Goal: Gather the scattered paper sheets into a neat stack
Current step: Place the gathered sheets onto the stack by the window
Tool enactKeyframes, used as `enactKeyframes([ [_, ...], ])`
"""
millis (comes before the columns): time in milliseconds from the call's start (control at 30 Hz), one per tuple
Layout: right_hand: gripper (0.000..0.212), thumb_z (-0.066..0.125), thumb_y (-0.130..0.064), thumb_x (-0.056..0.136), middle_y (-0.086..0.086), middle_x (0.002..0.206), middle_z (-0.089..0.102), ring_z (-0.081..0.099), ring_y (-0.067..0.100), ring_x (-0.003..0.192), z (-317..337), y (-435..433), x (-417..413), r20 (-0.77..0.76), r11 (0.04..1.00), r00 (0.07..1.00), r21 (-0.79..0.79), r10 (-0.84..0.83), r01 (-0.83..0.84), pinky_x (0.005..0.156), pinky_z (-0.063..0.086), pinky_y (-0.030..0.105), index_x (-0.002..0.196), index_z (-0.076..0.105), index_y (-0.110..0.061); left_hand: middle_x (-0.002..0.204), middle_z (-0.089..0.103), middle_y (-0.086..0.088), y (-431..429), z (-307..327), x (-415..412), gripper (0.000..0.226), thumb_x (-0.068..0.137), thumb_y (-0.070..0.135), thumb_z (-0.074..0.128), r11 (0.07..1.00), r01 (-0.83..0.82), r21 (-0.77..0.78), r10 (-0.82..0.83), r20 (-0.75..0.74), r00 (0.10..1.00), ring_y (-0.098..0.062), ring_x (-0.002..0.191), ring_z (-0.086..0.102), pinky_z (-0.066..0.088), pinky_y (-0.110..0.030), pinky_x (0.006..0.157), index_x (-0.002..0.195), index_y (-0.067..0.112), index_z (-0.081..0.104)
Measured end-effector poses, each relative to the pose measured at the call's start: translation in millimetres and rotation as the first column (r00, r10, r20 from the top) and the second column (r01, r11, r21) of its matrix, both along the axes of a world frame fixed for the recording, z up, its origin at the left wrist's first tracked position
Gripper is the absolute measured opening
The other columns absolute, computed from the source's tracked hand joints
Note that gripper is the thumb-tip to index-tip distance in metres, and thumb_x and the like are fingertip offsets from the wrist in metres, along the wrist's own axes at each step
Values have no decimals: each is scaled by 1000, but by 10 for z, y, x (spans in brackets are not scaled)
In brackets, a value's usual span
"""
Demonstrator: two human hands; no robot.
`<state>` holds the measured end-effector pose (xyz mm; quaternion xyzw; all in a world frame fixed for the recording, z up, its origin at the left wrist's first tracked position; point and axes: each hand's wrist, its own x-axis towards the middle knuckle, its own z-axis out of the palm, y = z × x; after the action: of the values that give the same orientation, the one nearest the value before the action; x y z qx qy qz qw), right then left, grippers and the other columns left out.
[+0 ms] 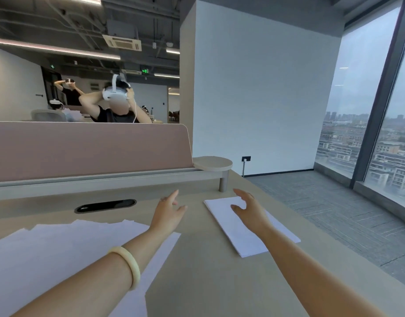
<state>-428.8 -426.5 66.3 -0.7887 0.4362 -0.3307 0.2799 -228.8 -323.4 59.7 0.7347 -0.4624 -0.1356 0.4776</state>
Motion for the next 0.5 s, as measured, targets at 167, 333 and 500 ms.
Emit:
enactKeyframes([
  [167,48,52,-21,95,-3,146,40,39,15,134,86,566,523,33,992,991,1,127,-127,90,32,19,141,39,-24,126,51,-7,670,138,449,58,92,22,54,995,-91,-41,91,-4,996,-21,112,51,37,-25,85,146,22,33],
  [333,50,52,-22,95,-3,147,39,40,16,134,79,1045,1120,5,971,971,15,239,-239,91,31,18,143,38,-23,122,53,-6,1414,184,1003,56,93,23,54,969,-236,-65,236,-18,972,-15,98,49,38,-25,80,145,24,34],
  [500,48,52,-20,96,-4,147,39,41,15,132,-46,1402,1649,6,938,941,70,339,-338,87,35,19,142,39,-22,129,49,-7,2139,124,1528,60,91,26,57,923,-382,-56,380,-46,924,-16,104,46,36,-26,84,146,23,33],
])
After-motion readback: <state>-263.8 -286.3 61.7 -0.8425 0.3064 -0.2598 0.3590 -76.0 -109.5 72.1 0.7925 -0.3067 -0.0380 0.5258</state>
